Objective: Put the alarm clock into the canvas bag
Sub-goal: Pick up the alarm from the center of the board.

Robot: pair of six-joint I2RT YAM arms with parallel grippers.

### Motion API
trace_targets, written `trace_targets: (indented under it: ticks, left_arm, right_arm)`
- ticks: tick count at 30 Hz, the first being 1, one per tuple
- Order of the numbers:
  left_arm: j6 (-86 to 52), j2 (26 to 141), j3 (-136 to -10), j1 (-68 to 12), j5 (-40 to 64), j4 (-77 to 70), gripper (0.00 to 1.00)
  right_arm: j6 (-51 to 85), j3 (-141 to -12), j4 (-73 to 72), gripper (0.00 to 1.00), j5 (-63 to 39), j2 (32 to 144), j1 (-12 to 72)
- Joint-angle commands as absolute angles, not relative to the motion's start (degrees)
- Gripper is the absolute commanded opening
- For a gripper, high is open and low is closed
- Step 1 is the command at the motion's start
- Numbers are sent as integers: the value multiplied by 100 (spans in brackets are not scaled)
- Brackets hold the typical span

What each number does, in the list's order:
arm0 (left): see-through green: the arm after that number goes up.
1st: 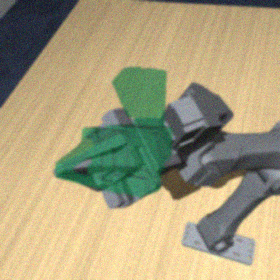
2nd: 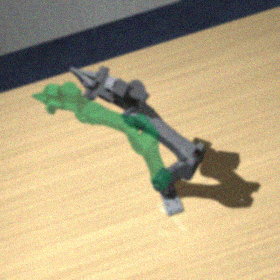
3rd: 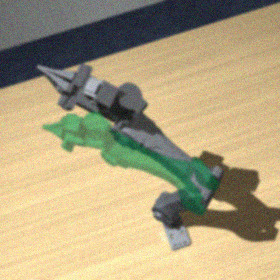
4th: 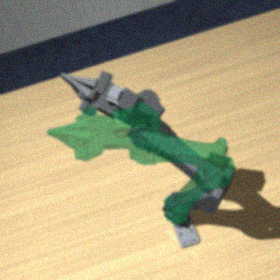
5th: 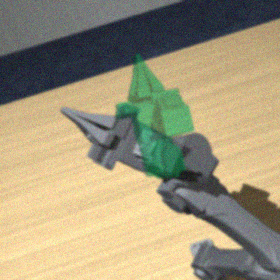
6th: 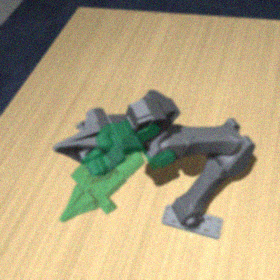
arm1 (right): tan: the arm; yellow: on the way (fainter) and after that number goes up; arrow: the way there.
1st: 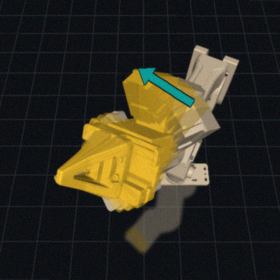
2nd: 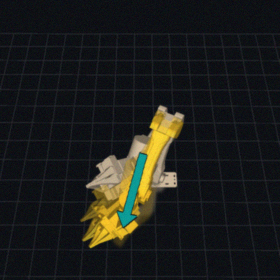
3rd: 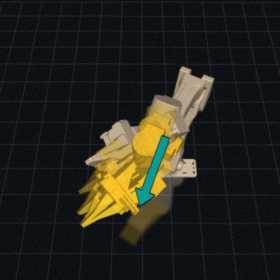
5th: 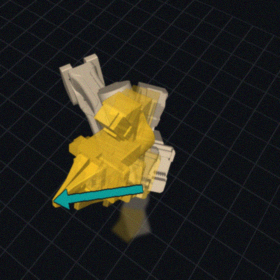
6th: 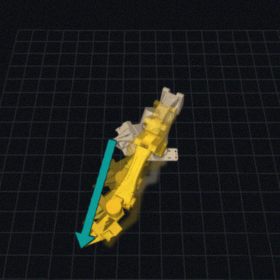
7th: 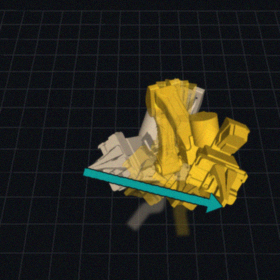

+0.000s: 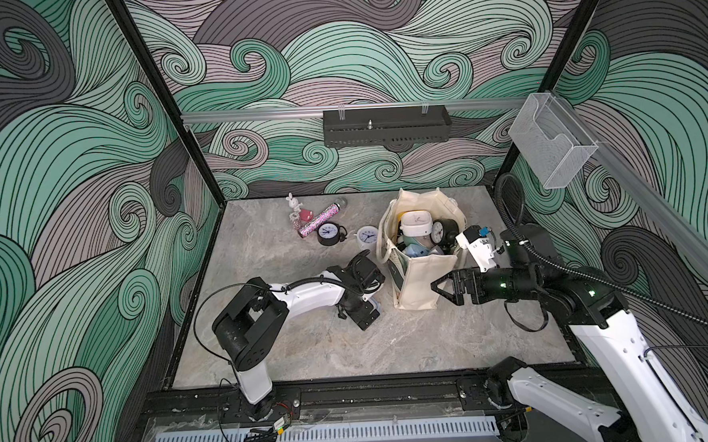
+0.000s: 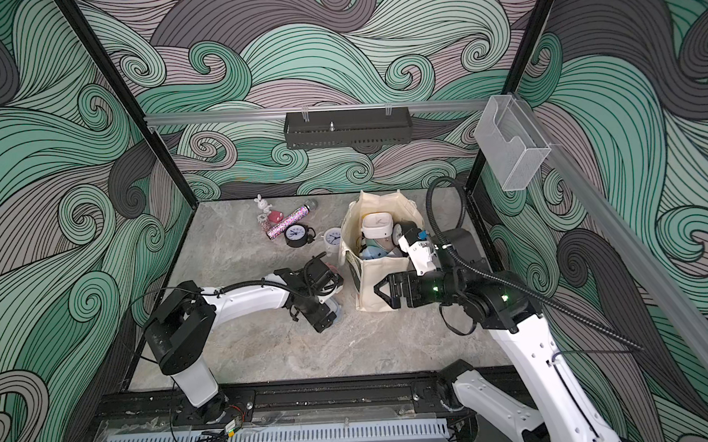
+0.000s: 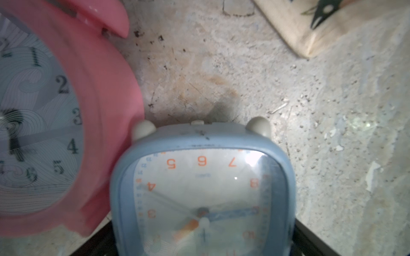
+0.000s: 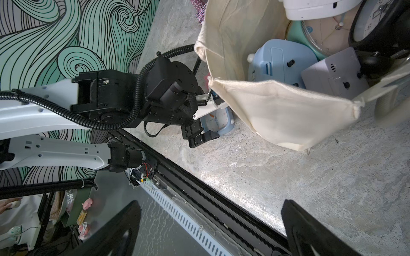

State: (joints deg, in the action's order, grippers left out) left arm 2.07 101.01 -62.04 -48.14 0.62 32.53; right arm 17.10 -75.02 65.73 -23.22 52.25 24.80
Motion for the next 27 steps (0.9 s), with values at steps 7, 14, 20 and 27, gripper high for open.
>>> trace_targets:
  ticks: [7,14,20,27]
  left_arm:
    - [-120,10080,-6168,-4885,202,3036,86]
    - [-558,9161,-5773,-4895,176,2788,72]
    - [-1066,7752,-5239,-4887,-286,2513,70]
    - [-960,6549,-5351,-4809,-692,2314,70]
  right_arm:
    - [1590,-7544,6486,100,-2306,5311,2487]
    - [1542,-7832,6485,100,-1946,5475,2486]
    - [1690,-7992,6288,100,-1717,5623,2487]
    - [1788,-8371,6127,100,-1664,6060,2486]
